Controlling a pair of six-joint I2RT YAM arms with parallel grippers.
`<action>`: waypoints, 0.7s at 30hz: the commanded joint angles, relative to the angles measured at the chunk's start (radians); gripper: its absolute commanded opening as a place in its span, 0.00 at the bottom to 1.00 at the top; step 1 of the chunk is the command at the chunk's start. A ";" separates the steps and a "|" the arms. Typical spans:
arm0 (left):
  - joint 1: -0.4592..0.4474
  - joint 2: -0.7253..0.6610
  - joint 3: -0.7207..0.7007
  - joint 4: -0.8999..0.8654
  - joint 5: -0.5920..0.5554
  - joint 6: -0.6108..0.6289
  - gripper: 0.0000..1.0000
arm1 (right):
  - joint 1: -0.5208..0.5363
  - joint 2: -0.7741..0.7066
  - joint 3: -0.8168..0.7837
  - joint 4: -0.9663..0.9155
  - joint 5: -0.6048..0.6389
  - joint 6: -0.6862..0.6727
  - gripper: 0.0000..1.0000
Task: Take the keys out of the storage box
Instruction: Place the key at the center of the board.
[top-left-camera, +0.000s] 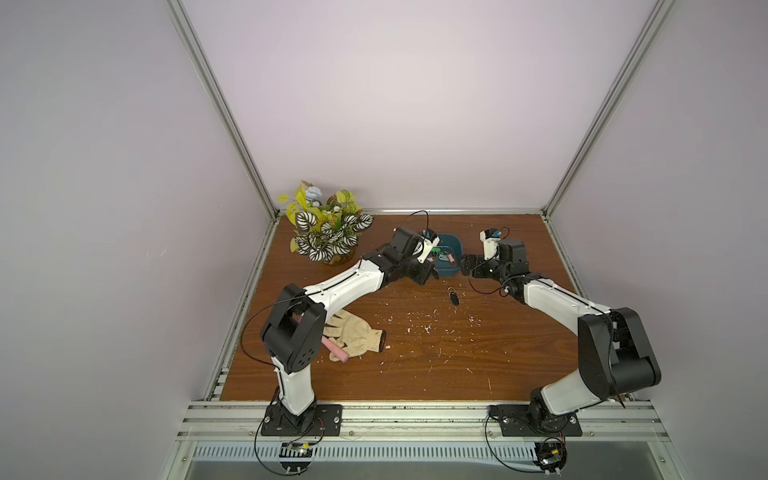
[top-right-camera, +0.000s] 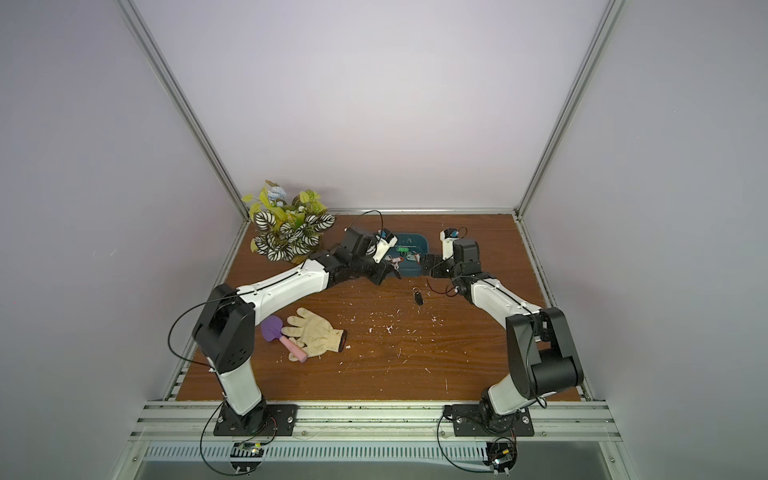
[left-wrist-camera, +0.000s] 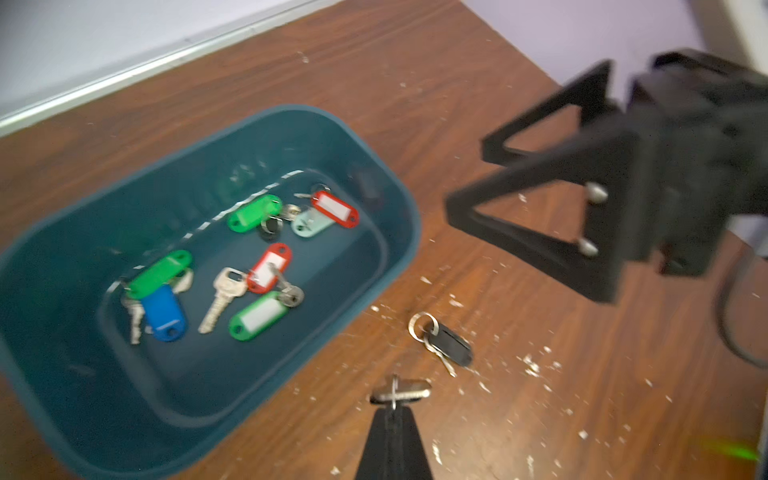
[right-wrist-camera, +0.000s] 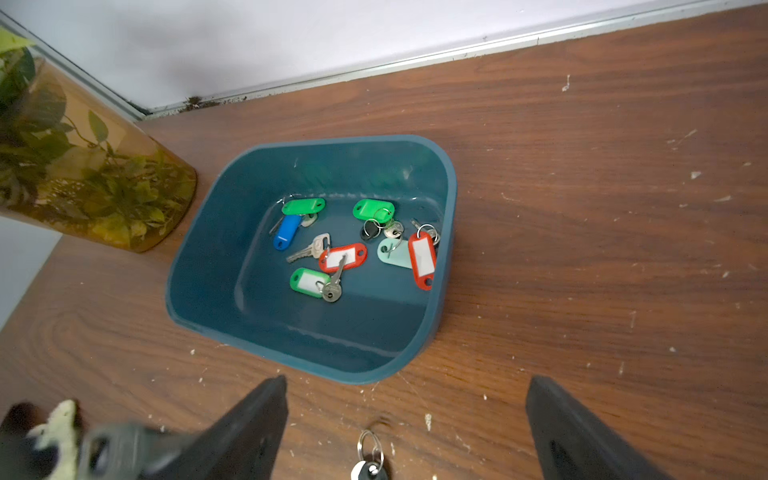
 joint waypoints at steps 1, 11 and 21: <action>-0.010 -0.031 -0.121 0.089 0.065 0.003 0.00 | -0.005 -0.062 -0.006 0.024 0.018 -0.007 1.00; -0.053 0.164 -0.052 0.037 0.063 -0.055 0.00 | -0.004 -0.156 -0.050 0.007 0.097 -0.019 0.99; -0.001 0.202 -0.035 0.033 0.054 -0.098 0.06 | -0.004 -0.152 -0.051 0.001 0.118 -0.028 1.00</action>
